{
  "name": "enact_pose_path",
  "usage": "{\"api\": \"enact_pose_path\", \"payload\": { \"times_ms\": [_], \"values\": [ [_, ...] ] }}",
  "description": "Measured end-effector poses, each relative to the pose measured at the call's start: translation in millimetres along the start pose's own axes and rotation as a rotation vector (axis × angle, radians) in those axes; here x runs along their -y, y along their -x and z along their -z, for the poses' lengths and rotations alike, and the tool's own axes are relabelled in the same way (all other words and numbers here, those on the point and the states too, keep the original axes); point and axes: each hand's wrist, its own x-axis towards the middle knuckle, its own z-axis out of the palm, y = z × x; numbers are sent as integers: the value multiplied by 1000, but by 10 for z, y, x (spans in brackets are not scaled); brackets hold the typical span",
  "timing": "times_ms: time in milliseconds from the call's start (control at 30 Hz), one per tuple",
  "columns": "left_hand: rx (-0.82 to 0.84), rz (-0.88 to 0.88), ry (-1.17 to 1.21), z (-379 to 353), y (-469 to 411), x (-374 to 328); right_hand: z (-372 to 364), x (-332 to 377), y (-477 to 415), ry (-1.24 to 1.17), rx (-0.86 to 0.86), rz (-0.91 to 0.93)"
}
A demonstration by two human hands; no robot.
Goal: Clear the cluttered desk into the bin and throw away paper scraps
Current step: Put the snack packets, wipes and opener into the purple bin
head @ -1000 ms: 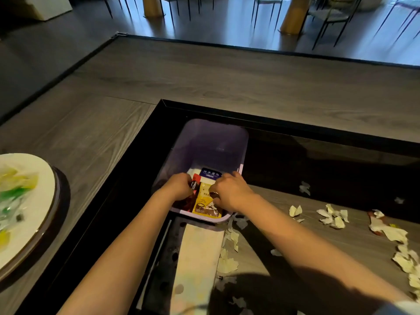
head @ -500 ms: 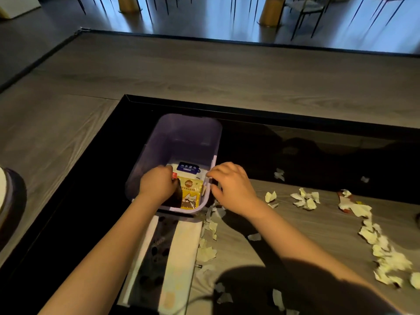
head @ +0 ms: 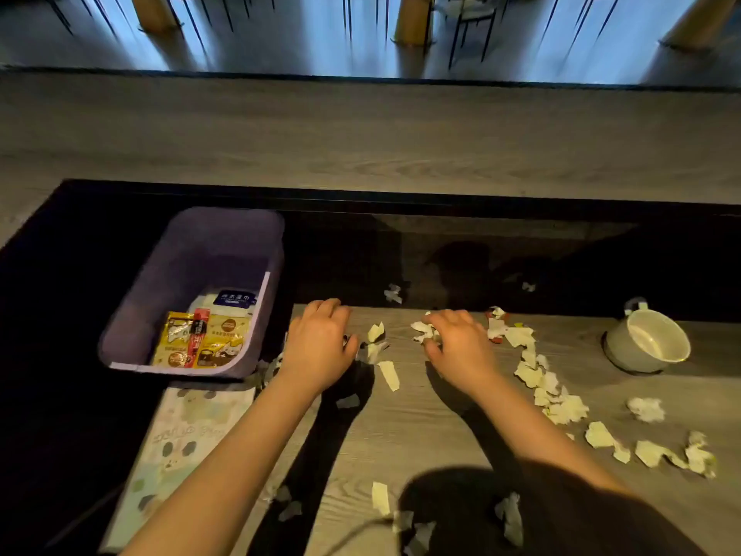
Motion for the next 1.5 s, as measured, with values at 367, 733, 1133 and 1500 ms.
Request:
{"api": "enact_pose_path", "payload": {
  "times_ms": [367, 733, 1133, 1500],
  "values": [
    [284, 10, 163, -671, -221, -1210, 27, -1506, 184, 66, 254, -179],
    [396, 99, 231, -1147, -685, -1998, -86, -1911, 368, 59, 376, 35],
    [325, 364, 240, -1428, -1334, -2277, 14, -2188, -448, -102, 343, -254],
    [344, 405, 206, -1553, -1460, -2287, -142, -2213, -538, -111, 367, -340]
  ]
}}
